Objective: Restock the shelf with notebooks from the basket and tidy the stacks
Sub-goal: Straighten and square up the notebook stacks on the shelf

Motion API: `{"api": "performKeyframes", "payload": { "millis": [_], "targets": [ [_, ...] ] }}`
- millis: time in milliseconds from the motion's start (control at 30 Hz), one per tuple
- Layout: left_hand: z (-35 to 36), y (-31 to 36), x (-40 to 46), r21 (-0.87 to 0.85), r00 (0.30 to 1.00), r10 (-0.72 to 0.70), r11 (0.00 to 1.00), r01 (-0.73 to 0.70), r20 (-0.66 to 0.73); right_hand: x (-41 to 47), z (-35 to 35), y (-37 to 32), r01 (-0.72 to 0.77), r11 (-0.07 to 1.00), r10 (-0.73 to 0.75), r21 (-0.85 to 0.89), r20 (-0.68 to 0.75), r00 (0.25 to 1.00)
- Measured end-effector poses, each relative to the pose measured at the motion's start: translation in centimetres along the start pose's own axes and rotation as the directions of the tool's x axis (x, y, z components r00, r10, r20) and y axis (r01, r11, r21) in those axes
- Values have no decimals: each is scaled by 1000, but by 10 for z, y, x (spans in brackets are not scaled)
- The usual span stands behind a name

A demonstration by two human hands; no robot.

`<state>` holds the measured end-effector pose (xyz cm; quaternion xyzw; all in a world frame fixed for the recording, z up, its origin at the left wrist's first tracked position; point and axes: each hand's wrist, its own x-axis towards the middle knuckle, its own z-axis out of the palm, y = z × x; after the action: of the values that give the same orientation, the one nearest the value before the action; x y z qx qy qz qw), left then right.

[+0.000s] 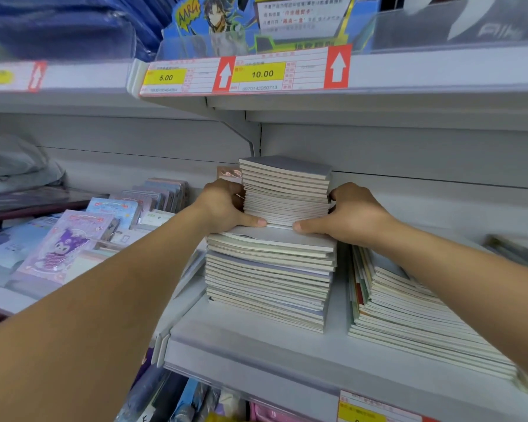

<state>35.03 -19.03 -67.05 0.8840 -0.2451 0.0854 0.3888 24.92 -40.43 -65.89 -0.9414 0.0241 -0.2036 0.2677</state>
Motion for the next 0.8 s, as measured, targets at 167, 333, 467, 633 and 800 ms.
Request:
{"api": "performKeyframes", "payload": {
  "millis": [167,333,467,633,800],
  "targets": [
    [-10,11,3,146,994,37,988,-53,106,9,4,-5,-29,986,23,-161,-40,999],
    [-4,7,5,327,979,206,925,-194,-3,4,5,-1,62,962,-88,-266,-84,993],
    [1,5,6,374,969,239,905,-202,-56,1,11,4,107,956,-150,-273,-143,978],
    [1,9,0,291,982,166,947,-133,-93,-1,10,-4,-24,974,-10,-225,-152,988],
    [-2,18,2,277,995,78,959,-58,-62,1,-2,-19,-192,966,195,173,-1,981]
  ]
}}
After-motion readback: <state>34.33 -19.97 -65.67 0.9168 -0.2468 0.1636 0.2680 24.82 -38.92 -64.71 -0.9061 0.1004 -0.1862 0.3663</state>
